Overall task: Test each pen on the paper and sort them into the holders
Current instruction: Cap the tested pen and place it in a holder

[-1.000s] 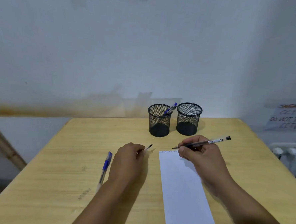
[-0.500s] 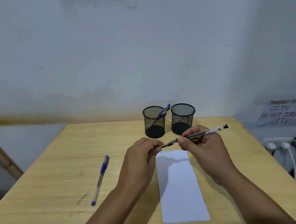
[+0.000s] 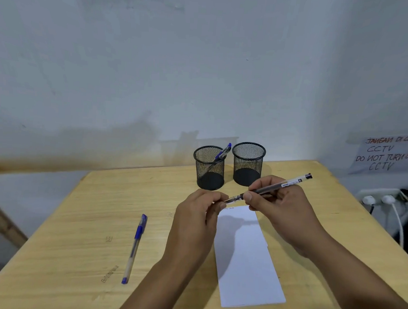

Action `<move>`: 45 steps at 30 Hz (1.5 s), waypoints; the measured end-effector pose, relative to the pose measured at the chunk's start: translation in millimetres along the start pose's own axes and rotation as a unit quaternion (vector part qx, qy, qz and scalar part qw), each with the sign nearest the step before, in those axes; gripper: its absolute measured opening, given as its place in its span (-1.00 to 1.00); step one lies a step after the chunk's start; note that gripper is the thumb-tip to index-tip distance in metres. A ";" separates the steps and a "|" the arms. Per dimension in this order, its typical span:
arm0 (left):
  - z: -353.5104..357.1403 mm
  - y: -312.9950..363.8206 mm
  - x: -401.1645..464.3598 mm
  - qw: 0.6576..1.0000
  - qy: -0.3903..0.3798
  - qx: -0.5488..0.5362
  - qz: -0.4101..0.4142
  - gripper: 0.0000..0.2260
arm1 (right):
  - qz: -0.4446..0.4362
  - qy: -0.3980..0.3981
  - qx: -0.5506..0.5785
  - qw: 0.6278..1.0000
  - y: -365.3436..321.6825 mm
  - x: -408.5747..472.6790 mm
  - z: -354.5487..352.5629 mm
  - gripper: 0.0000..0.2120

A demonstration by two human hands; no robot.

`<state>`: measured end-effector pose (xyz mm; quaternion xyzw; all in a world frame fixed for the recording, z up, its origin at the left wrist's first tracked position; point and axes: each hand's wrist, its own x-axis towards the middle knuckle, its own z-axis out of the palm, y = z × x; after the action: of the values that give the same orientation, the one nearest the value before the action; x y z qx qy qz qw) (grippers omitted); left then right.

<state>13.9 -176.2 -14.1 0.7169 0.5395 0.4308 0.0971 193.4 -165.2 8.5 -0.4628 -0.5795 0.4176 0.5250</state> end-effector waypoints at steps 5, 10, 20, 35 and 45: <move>1.5 -2.2 -0.6 0.999 0.002 -0.041 -0.015 -0.86 | 0.010 0.002 0.024 1.000 2.1 -2.7 3.9 -0.90; 0.0 0.6 -2.5 0.993 -0.005 -0.108 -0.053 -0.72 | 0.023 0.018 0.048 0.998 9.4 -5.1 9.6 -0.89; 7.1 0.6 -5.6 0.985 -0.007 -0.152 -0.082 -0.69 | 0.072 0.033 0.072 0.994 26.3 -7.2 14.3 -0.97; 82.7 -0.9 68.5 0.958 -0.071 -0.179 -0.212 -0.77 | 0.117 0.120 -0.171 0.971 14.5 73.1 -52.5 -0.76; 131.5 -10.9 113.4 0.958 -0.023 -0.098 -0.268 -0.49 | 0.059 0.047 -0.383 0.921 -3.4 138.1 -68.9 -0.90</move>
<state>106.7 -31.8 -42.7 0.5427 0.6644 0.4235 0.2911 258.8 -31.5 49.4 -0.6809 -0.6416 0.1713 0.3088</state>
